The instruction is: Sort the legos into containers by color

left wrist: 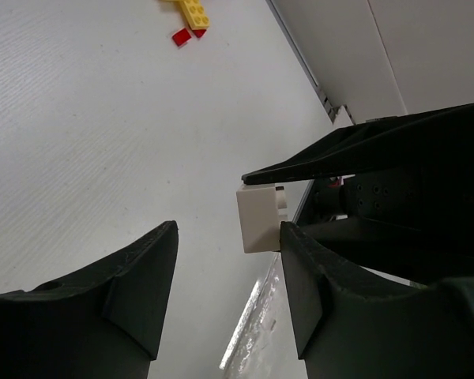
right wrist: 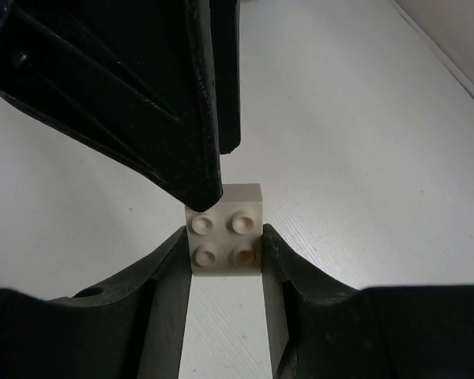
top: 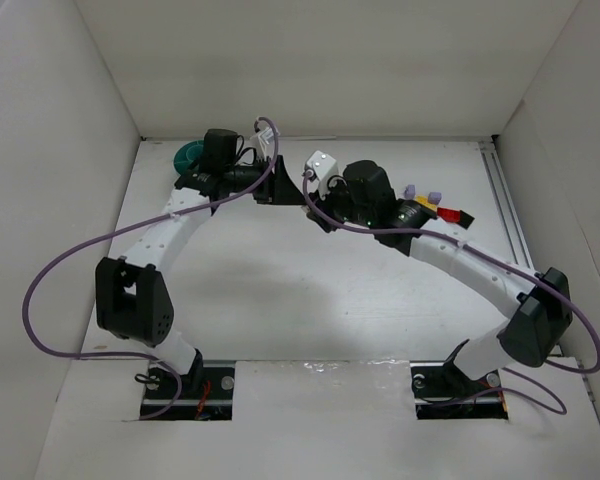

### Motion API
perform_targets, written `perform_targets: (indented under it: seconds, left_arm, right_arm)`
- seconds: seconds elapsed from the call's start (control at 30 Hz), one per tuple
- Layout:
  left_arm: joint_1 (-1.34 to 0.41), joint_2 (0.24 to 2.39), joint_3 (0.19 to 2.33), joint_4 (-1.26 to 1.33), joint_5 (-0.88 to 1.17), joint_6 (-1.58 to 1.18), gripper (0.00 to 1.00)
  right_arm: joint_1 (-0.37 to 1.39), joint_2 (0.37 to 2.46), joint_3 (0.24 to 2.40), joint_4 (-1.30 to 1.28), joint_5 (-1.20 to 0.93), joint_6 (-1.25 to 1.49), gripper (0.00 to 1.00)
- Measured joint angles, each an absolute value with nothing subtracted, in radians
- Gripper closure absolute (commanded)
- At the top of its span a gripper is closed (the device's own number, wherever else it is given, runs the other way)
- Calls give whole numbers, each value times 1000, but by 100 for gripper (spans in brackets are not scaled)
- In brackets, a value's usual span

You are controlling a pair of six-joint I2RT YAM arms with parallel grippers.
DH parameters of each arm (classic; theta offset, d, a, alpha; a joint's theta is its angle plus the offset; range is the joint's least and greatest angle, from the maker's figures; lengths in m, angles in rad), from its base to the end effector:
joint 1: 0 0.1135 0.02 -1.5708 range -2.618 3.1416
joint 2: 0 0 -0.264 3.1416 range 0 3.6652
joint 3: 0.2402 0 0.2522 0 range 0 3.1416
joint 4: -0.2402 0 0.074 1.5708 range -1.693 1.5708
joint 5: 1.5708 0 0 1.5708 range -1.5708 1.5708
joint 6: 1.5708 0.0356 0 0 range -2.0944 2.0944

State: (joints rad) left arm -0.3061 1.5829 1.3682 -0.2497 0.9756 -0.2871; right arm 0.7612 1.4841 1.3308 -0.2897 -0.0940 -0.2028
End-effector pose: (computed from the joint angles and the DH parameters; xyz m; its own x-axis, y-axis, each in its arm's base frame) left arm 0.3337 -0.1364 0.3418 -0.6573 0.0412 -0.7525 0.7181 0.3370 -0.6089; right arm 0.2491 0.2420 0.3515 -0.1533 -0.4230 -0.8931 -0.7953 0.5892 -0.1426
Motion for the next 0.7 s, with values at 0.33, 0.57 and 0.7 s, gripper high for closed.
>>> perform_targets:
  seconds: [0.33,0.57,0.7]
  left_arm:
    - [-319,1601,1377,-251,986,-278,45]
    - [-332,1623,1394,-251,991,-272,51]
    - [-339,1630,1398,-251,994,-270,61]
  right_arm:
    - [774,1528,1331,-276,-77,-207,94]
    - [774,1531,1331,-266,-64,-207,94]
    - [774,1531,1331,-254,-59,-207,94]
